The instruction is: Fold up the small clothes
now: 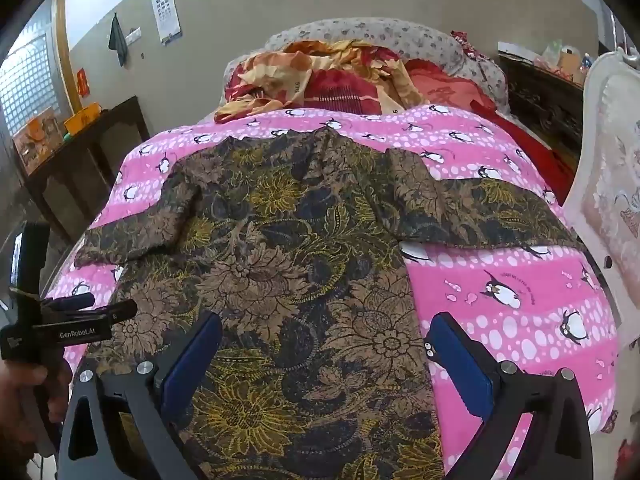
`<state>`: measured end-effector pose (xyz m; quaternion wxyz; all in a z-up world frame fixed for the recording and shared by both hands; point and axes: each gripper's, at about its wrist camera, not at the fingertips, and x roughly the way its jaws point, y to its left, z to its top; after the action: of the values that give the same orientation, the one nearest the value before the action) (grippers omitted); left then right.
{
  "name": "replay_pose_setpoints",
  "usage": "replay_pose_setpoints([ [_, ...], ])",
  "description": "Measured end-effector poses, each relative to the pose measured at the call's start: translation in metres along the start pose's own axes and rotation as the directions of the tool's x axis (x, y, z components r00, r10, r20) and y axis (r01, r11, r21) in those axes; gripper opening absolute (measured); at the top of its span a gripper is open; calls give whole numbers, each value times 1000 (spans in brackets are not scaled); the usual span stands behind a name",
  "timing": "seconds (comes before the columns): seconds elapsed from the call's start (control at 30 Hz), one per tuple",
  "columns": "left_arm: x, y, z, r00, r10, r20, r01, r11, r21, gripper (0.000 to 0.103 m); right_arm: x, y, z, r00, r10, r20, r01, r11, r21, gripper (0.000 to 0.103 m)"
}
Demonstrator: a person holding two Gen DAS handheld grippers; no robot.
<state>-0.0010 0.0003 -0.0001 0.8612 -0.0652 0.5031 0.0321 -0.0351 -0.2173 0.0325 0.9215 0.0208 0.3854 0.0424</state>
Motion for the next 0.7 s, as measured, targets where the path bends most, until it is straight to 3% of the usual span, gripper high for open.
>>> replay_pose_setpoints([
  [0.13,5,-6,-1,1000,0,-6,0,1000,13,103,4,2,-1,999,-36,15,36,999,-37,103],
  [0.37,0,-10,0,999,25,21,-26,998,65,103,12,-1,3,996,-83,-43,83,996,16,103],
  [0.53,-3,-13,-1,998,38,49,-42,994,99,103,5,0,4,996,-84,-17,85,996,8,103],
  [0.7,-9,-11,1,995,-14,100,1,993,120,103,4,6,6,993,-115,2,115,993,-17,103],
])
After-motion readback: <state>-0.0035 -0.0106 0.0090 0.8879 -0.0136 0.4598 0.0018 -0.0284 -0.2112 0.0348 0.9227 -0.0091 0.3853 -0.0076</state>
